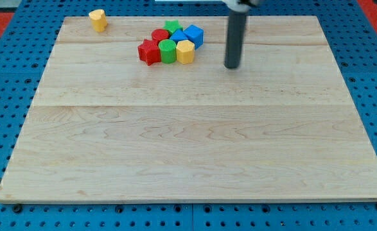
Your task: Point your arm to the top left
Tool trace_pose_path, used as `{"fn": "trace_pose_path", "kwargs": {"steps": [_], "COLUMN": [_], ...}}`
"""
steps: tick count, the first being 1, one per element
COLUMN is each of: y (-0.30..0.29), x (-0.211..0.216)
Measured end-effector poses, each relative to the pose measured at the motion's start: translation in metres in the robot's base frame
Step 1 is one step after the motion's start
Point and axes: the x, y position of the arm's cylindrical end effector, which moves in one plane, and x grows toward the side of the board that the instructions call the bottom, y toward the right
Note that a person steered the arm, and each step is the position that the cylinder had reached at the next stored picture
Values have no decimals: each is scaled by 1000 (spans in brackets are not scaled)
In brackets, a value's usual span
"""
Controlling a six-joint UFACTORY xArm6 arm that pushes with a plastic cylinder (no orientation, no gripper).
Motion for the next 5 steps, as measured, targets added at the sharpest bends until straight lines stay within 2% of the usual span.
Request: {"fn": "trace_pose_path", "kwargs": {"steps": [1,2,3,4,5], "y": [-108,-245,-338,-378,-348], "x": [36,3,-73,-152,-185]}}
